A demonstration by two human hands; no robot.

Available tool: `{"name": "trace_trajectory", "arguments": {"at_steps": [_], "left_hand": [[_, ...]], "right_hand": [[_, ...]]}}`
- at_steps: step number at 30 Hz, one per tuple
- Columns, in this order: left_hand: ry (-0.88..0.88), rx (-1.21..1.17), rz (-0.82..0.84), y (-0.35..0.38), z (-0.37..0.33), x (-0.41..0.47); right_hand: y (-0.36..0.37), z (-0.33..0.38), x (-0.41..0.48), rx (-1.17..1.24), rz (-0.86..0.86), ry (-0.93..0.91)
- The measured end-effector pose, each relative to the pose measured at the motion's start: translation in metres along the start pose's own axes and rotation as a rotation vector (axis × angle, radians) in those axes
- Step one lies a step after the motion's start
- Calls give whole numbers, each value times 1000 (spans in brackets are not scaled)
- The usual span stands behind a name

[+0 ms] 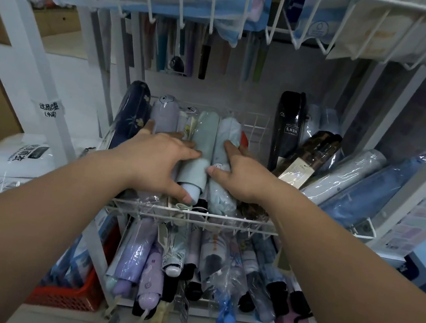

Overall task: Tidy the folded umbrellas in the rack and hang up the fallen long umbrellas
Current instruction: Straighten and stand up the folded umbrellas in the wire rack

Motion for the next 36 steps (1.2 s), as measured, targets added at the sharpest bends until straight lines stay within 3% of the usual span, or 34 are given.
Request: {"name": "trace_trajectory", "arguments": {"at_steps": [6, 13, 18, 20, 26, 31, 36], "left_hand": [[-21, -62, 6, 8, 2, 6], [-62, -99, 26, 11, 1, 3], [-108, -145, -75, 3, -26, -2], [-84, -194, -153, -1, -44, -3], [47, -475, -302, -17, -94, 12], [43, -555, -269, -15, -122, 50], [31, -419, -168, -6, -131, 81]], "right_hand": [[3, -6, 9, 92, 11, 0], [14, 8, 11, 9, -24, 5], [0, 7, -4, -129, -69, -13], [-14, -2, -15, -111, -154, -20], [-54, -58, -67, -159, -699, 92], [-50, -83, -75, -104, -620, 196], [-45, -92, -76, -406, -696, 263]]}}
Point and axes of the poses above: each hand's wrist, its own x-axis towards the middle knuckle, its own y-axis out of the palm, z = x × y, the point moved 4 cm from there along x, towards the middle knuckle, and after that the axes turned 2 degrees about y, right-handed, at the moved point
